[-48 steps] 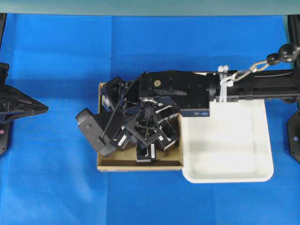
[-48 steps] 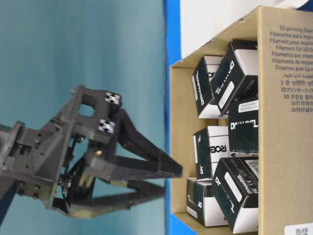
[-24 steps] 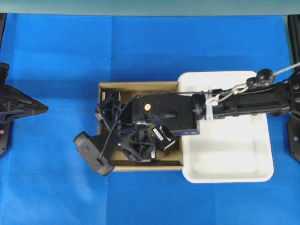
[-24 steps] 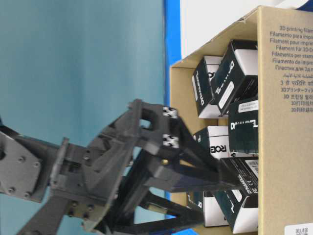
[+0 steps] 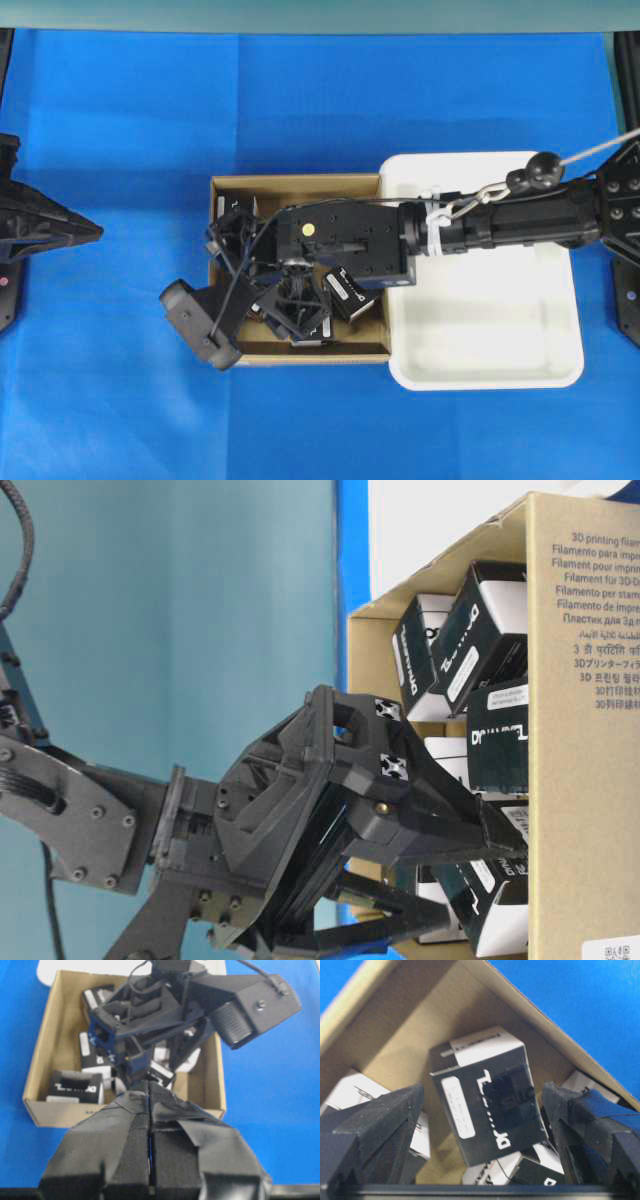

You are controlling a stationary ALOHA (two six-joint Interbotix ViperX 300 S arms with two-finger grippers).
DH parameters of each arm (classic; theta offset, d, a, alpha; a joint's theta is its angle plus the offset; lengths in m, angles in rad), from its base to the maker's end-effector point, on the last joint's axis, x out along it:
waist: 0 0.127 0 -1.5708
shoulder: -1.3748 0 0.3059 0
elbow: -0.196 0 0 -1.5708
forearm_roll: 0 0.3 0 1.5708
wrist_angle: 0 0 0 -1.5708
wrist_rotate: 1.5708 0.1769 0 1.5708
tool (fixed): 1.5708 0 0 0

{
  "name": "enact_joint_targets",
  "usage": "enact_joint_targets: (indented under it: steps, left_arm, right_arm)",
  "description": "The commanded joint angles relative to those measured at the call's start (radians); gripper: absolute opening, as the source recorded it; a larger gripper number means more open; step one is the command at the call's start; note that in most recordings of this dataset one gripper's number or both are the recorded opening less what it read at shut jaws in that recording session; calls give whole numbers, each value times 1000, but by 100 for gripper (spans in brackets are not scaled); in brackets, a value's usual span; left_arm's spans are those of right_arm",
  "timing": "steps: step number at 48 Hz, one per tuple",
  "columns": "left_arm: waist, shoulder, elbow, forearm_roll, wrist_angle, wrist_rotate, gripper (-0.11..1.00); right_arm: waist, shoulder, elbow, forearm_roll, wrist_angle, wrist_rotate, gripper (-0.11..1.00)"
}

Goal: Pick a box that is randomly placed inside the cardboard box.
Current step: 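Lower the right gripper and close it on the black printed box, then lift the held box out and carry it right over the tray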

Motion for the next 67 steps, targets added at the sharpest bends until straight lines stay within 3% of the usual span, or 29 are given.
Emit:
enact_joint_targets:
  steps: [1, 23, 27, 32, 47, 55, 67]
  left_arm:
    - [0, 3, -28, 3, -5, 0, -7]
    - [2, 3, -25, 3, -5, 0, -7]
    - [0, 3, -25, 3, -5, 0, -7]
    - [0, 3, -23, 3, -5, 0, -7]
    - [0, 3, -21, 3, -5, 2, -7]
    - [0, 3, -21, 3, -5, 0, -7]
    - [0, 3, -21, 3, -5, 0, -7]
  right_arm:
    - [2, 12, 8, 2, -11, -2, 99]
    - [8, 29, 15, 0, -60, 5, 97]
    - [15, 21, 9, 0, -60, 6, 89]
    - [25, 5, 2, 0, -57, 6, 70]
    - [25, -28, -6, 0, -48, 14, 68]
    - [3, -84, -32, 2, -21, 80, 68]
    - [-67, -238, -64, 0, 110, 238, 68]
